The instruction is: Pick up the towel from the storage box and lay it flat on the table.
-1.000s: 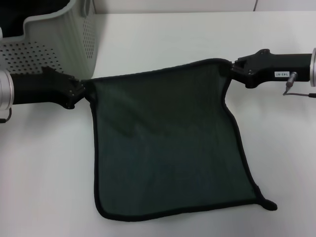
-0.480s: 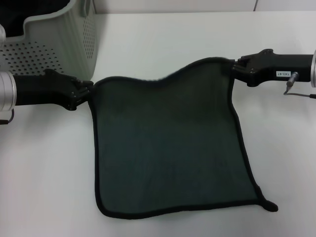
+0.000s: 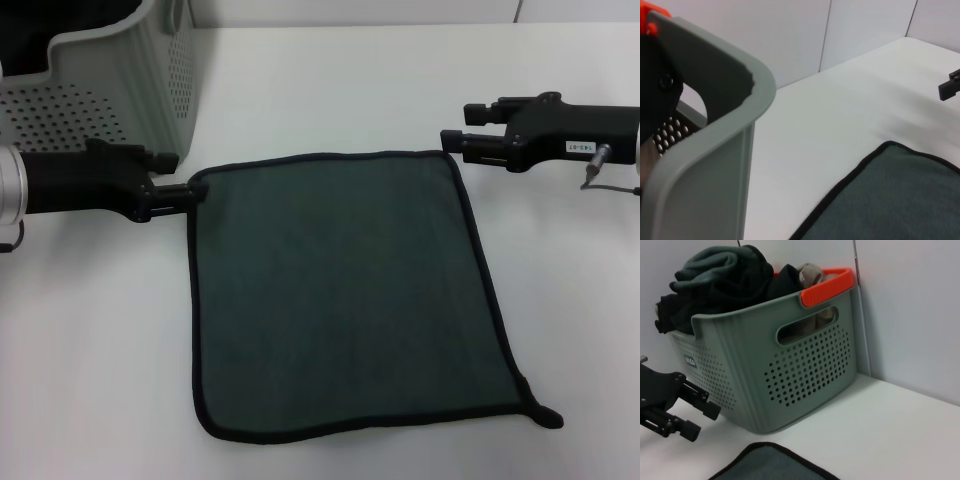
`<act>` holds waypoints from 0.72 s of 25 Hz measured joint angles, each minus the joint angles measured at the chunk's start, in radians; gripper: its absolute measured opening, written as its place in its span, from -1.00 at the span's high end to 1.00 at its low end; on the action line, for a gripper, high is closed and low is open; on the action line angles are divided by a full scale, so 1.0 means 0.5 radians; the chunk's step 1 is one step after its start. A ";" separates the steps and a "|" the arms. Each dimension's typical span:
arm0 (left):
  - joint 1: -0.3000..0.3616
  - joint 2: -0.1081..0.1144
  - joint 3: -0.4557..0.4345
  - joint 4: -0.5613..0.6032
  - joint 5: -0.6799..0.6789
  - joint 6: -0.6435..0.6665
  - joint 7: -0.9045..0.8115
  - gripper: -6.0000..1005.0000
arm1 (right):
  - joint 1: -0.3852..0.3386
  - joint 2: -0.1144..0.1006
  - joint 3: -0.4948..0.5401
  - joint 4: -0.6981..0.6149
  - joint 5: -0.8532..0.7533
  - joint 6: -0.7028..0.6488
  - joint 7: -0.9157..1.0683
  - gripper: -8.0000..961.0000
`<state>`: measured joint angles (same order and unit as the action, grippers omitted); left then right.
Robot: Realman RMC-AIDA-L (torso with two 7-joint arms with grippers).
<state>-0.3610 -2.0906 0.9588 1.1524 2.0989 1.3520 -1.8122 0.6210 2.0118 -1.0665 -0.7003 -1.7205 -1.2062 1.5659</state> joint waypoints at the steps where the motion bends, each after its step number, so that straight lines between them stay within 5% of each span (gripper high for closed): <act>1: 0.002 0.000 0.000 0.001 -0.006 0.007 0.005 0.19 | -0.015 0.001 0.000 -0.011 0.006 -0.006 0.000 0.28; 5: 0.031 0.001 -0.002 -0.010 -0.152 0.190 0.160 -0.10 | -0.094 0.012 0.001 -0.052 0.065 -0.171 -0.058 -0.11; 11: 0.162 0.004 -0.007 -0.076 -0.626 0.758 0.643 -0.08 | -0.342 0.033 -0.173 -0.007 0.532 -0.860 -0.563 -0.57; 18: 0.173 0.135 -0.036 -0.562 -1.101 1.330 1.045 -0.08 | -0.521 0.032 -0.709 0.005 0.932 -0.992 -0.787 -0.82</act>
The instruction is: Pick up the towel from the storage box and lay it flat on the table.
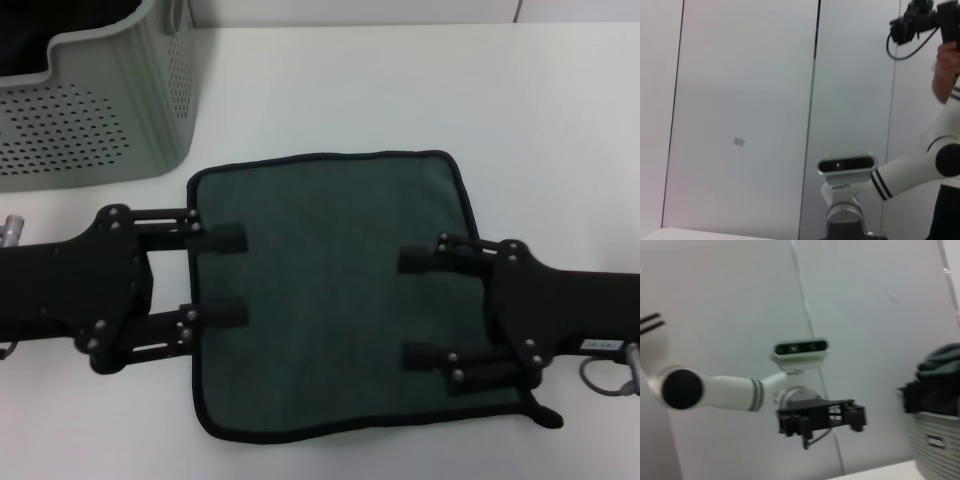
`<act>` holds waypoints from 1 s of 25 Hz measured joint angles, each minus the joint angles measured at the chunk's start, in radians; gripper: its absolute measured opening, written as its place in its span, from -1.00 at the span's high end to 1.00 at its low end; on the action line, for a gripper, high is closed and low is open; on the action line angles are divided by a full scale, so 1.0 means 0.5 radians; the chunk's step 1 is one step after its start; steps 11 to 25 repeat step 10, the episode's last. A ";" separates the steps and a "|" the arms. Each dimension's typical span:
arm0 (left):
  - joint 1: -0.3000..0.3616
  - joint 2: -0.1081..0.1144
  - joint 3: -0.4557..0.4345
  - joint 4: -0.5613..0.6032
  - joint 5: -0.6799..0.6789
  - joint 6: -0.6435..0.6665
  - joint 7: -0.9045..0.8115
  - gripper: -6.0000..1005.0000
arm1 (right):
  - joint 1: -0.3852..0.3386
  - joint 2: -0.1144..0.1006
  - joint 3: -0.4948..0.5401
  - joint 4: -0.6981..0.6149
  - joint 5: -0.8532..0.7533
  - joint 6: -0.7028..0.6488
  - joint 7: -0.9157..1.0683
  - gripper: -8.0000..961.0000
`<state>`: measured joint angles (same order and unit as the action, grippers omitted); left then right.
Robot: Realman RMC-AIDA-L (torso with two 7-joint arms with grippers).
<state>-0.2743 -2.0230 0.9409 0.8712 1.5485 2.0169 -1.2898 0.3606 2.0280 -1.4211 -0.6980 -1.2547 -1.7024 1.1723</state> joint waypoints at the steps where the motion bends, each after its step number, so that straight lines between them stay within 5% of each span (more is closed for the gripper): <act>1: 0.000 0.008 0.000 -0.026 -0.007 0.006 0.013 -0.08 | -0.001 0.000 -0.046 0.000 0.038 0.016 -0.007 -0.82; 8: 0.012 0.041 0.001 -0.118 -0.007 0.018 0.057 -0.08 | 0.047 -0.001 -0.135 0.000 0.087 0.069 -0.004 -0.81; 25: 0.013 0.041 0.002 -0.128 -0.002 0.019 0.060 -0.08 | 0.055 -0.001 -0.136 0.000 0.097 0.069 -0.001 -0.81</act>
